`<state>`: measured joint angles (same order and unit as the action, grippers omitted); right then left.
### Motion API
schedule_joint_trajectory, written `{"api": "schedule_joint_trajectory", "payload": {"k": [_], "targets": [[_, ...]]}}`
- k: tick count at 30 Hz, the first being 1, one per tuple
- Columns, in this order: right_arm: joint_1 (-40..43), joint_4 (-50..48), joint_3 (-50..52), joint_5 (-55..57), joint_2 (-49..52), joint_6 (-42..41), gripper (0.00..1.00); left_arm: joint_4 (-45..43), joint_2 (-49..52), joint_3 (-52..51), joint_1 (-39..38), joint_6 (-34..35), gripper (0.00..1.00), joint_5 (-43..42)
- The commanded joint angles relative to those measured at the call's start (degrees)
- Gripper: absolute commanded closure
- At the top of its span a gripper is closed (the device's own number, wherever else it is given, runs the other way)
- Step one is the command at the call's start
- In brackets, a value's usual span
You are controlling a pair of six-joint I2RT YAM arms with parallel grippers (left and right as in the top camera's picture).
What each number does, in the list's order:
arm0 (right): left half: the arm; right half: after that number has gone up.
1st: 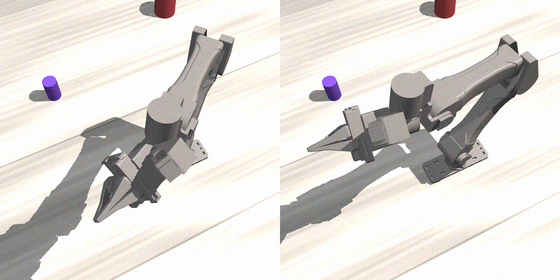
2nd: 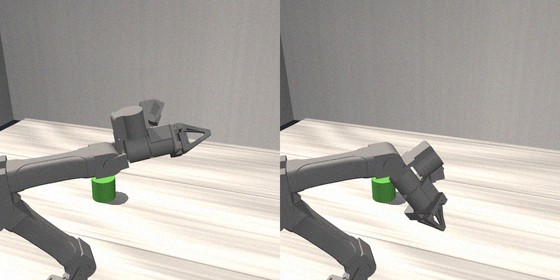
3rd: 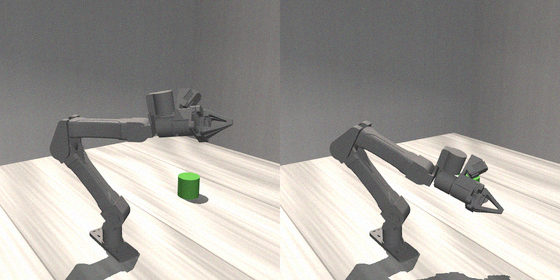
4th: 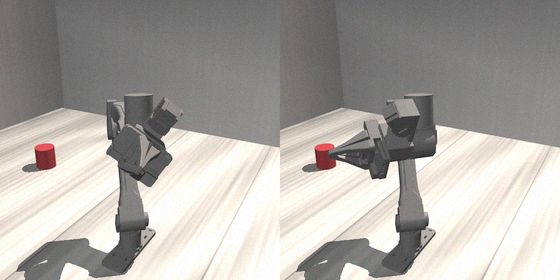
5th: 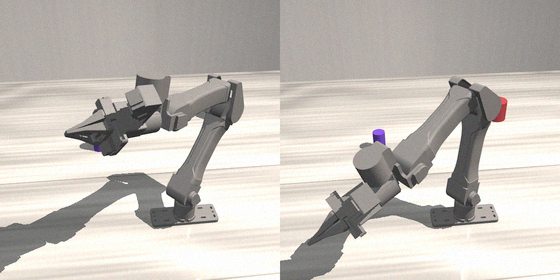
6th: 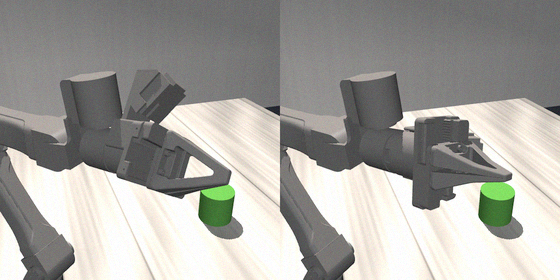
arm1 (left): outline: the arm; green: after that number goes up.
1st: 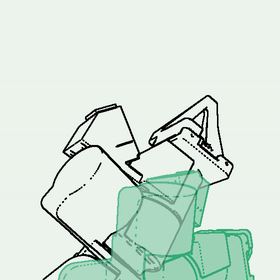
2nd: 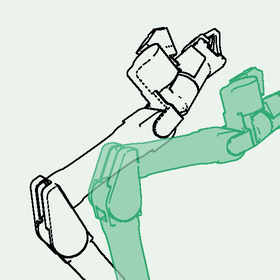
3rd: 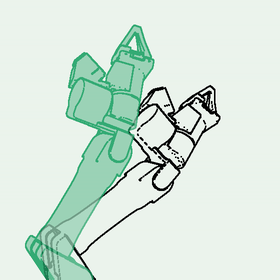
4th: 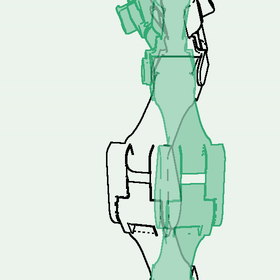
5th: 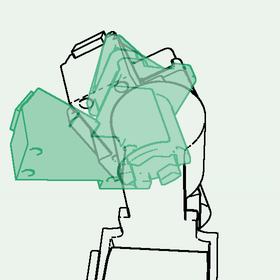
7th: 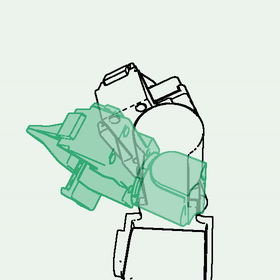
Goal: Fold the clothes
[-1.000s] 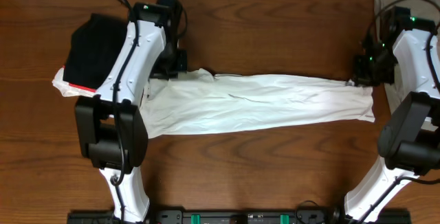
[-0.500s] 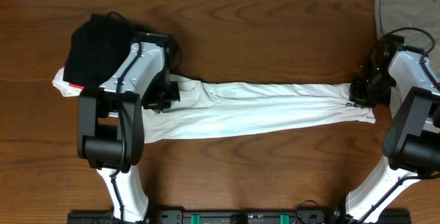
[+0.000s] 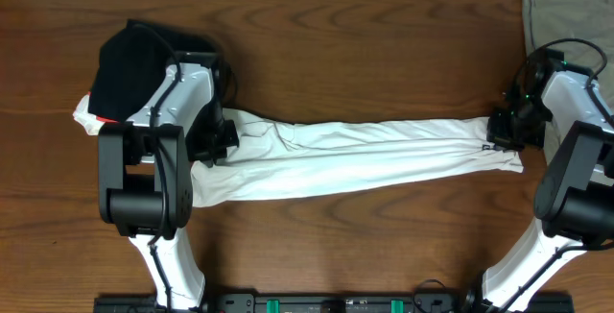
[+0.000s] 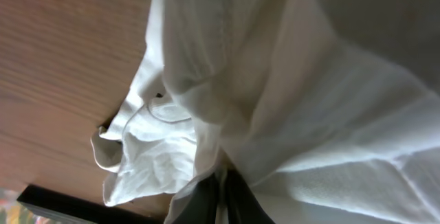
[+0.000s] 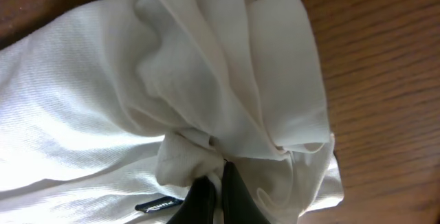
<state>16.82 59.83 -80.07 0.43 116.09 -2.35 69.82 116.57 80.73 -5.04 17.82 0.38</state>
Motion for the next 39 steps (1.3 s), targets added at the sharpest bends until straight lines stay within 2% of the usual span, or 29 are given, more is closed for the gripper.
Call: {"api": "schedule_joint_trajectory", "payload": {"k": [1, 7, 24, 26, 27, 28, 30, 35, 39], "targets": [[0.46, -0.07, 0.37, 2.14, -0.68, -0.61, 0.99, 0.28, -0.15, -1.79, 0.46, 0.28, 0.94, 2.25], [0.46, -0.11, 0.55, 2.14, -0.68, -0.61, 0.99, -2.64, -0.15, -4.76, 0.46, 0.31, 0.93, 2.23], [0.48, -5.95, 6.38, 2.40, -0.68, -0.83, 0.99, -4.09, -0.13, -8.26, 0.48, 0.50, 0.93, 2.25], [0.48, -5.90, 6.38, 2.38, -0.68, -0.83, 0.92, -3.72, -0.13, -8.26, 0.48, 0.50, 0.88, 2.23], [0.48, -5.86, 6.38, 2.38, -0.68, -0.83, 0.85, -3.67, -0.13, -8.26, 0.48, 0.50, 0.87, 2.23], [0.48, -5.86, 6.38, 2.38, -0.68, -0.83, 0.76, -3.50, -0.13, -8.24, 0.48, 0.50, 0.83, 2.23], [0.48, -5.86, 6.27, 2.38, -0.70, -0.81, 0.68, -3.50, -0.15, -8.22, 0.48, 0.50, 0.73, 2.25], [0.46, -2.49, 3.13, 2.32, -0.74, -0.81, 0.44, -2.60, -0.52, -6.78, 0.48, 0.52, 0.70, 2.23], [0.46, 3.69, -2.93, 1.29, -1.03, -0.83, 0.34, -0.96, -2.78, -3.54, 0.46, 0.55, 0.68, 1.73]]}}
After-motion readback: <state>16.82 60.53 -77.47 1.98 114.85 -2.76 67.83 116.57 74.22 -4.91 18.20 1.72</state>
